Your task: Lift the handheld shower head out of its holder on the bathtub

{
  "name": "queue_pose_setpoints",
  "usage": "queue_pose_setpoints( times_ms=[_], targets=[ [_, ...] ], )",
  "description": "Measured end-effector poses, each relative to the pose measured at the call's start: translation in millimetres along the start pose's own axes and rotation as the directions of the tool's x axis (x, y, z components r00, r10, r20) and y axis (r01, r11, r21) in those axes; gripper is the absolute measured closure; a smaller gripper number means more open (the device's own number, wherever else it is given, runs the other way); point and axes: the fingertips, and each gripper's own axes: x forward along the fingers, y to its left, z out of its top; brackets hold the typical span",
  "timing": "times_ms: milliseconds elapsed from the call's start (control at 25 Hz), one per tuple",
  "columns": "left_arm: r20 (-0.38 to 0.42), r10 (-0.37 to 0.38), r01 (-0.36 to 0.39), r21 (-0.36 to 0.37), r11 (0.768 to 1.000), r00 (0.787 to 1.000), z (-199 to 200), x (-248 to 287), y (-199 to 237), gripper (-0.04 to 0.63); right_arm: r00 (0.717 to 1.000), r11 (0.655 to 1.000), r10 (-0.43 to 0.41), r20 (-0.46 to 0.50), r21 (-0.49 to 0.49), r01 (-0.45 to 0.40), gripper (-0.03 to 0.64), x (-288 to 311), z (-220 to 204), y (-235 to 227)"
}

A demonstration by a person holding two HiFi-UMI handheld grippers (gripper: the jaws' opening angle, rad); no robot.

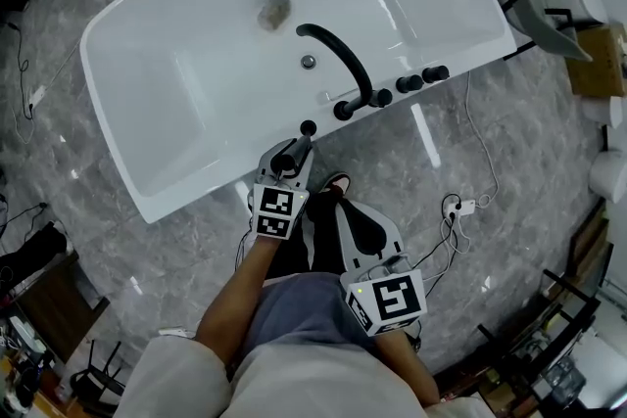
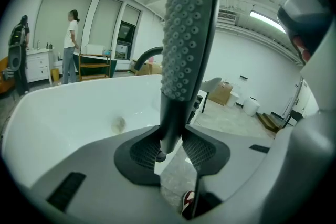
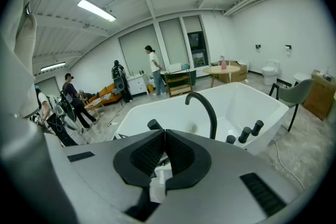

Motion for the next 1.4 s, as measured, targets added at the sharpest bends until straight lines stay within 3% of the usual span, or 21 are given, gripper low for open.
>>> queue_pose_setpoints(
  times_ms=[240, 640, 960, 1400],
  targets=[
    [0.001, -0.011, 0.011, 0.003, 1.000, 1.000, 8.3, -8.4, -2.4, 0.457, 1.000, 1.000, -0.012, 0.017, -0.007, 0.012, 0.597, -7.4, 8.5, -6.3],
    [0.010, -0.060, 0.059, 0.071, 0.996, 0.998, 31.4, -23.3, -22.9, 0.457, 0.995, 0.999, -0.034, 0.092, -0.018, 0.036, 0.597, -17.2, 40.3, -15.9],
    [0.062, -0.052, 0.047, 0.083, 0.995, 0.997, 77.1, -32.0, -15.4, 0.457, 0.991, 0.999, -0.034, 0.133, -0.025, 0.038, 0.597, -15.0, 64.2, -27.9],
    [0.100, -0.135, 0.131, 0.044, 0.990, 0.986, 118.1, -61.9, -33.5, 0.457, 0.977, 0.998, -0.055, 0.204, -0.016, 0.060, 0.597, -27.2, 92.0, -33.9]
  ],
)
